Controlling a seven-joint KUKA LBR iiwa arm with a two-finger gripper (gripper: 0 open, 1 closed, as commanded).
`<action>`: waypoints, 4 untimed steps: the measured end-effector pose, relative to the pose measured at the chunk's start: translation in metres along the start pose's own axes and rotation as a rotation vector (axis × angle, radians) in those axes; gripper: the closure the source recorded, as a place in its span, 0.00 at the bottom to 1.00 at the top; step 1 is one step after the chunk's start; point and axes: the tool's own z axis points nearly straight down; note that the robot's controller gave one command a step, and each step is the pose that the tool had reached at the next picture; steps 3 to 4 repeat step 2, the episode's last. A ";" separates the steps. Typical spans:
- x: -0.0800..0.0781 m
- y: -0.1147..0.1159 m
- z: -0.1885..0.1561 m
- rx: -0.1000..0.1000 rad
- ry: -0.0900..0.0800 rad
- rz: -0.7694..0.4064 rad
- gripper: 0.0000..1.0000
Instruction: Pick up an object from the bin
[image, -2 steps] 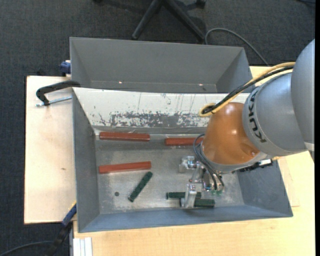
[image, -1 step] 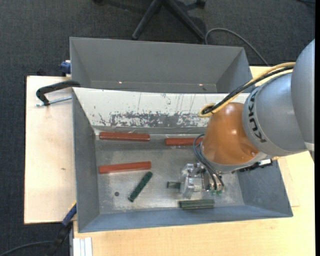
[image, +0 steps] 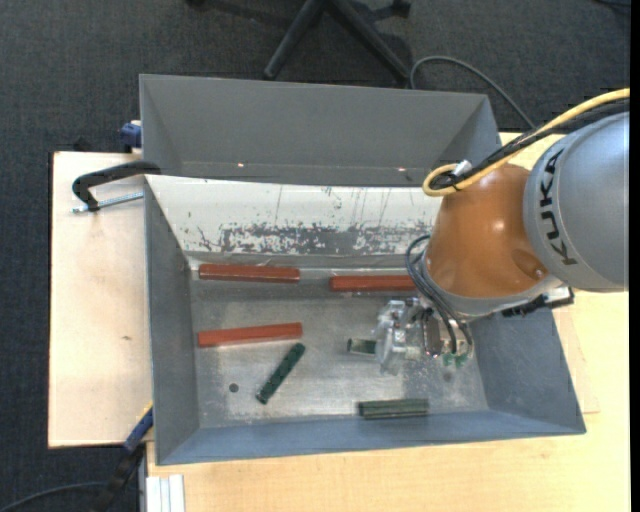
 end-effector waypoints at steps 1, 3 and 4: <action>-0.001 0.001 -0.010 0.001 0.005 -0.001 1.00; -0.003 0.001 -0.021 0.001 0.005 -0.001 1.00; -0.003 0.001 -0.021 0.001 0.005 -0.001 1.00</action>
Offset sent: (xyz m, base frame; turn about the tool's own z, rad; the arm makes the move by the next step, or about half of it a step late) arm -0.0001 0.0001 0.0085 0.0000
